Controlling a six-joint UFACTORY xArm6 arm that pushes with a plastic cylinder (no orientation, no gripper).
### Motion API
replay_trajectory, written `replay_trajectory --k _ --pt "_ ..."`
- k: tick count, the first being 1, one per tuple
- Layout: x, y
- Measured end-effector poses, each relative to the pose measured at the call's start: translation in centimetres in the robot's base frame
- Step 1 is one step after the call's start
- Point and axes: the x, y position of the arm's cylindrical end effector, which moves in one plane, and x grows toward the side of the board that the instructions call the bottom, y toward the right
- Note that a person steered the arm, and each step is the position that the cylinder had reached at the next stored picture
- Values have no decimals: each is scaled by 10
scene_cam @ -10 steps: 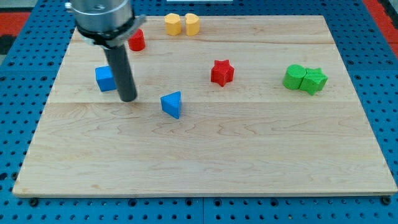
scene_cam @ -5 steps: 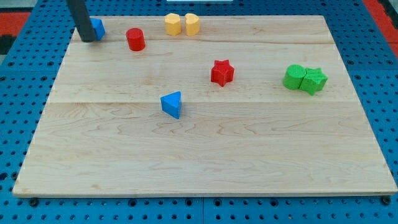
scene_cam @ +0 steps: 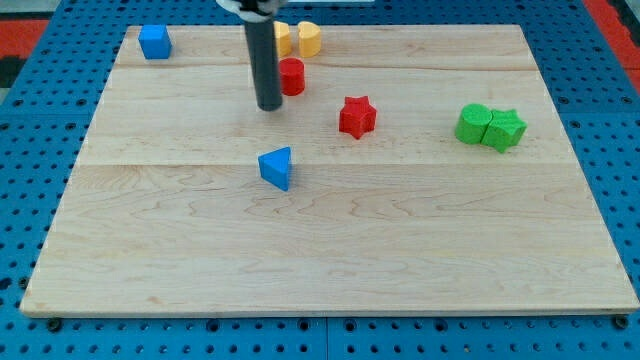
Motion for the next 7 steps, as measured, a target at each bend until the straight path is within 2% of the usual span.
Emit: replay_trajectory --k 1,2,3,5,7 --pt "45 75" --pt "86 62" --pt "98 48" --pt "88 -12" --pt "96 -31"
